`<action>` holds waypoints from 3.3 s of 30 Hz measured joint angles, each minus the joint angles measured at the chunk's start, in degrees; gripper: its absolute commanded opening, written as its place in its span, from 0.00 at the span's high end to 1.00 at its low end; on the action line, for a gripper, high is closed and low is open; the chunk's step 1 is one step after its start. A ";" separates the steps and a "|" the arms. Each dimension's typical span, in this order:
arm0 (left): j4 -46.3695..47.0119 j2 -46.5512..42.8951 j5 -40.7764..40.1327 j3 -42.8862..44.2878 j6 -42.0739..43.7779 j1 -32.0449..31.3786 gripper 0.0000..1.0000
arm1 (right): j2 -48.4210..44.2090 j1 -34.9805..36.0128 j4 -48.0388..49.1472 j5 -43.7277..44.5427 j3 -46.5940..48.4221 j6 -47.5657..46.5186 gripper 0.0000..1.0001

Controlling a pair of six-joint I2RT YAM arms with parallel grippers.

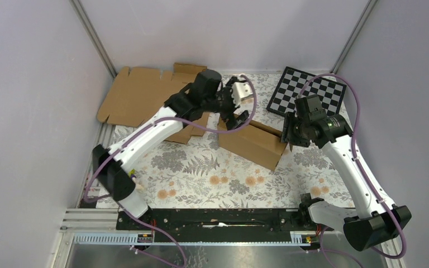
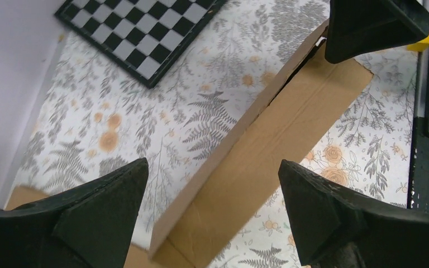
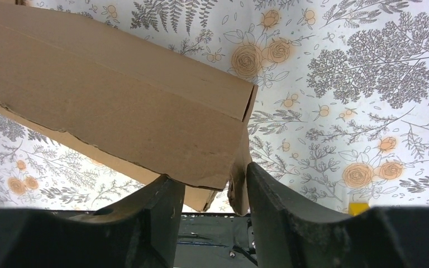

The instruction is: Fold the paper box

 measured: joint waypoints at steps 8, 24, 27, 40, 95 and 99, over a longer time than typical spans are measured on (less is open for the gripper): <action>-8.50 13.49 8.61 12.22 4.85 -0.22 0.03 | -2.19 0.00 -0.24 0.48 -1.36 -0.52 0.62; -7.37 14.93 4.35 7.74 5.53 -5.40 0.14 | -2.51 -0.02 -1.88 -2.14 -0.33 1.31 0.86; -7.32 16.44 4.15 8.24 4.87 -5.57 0.19 | -2.32 -0.02 -2.38 -3.26 0.61 2.27 0.87; -5.88 17.51 1.49 9.11 4.42 -6.78 0.45 | -1.84 -0.57 -3.65 -6.14 0.59 8.90 0.92; -1.95 19.12 0.72 9.11 4.04 -7.17 0.55 | -11.45 -2.89 5.49 -8.76 -12.28 10.08 0.34; -1.86 19.23 0.66 9.22 4.02 -7.17 0.55 | -9.55 -2.89 3.96 -8.85 -11.04 8.50 0.55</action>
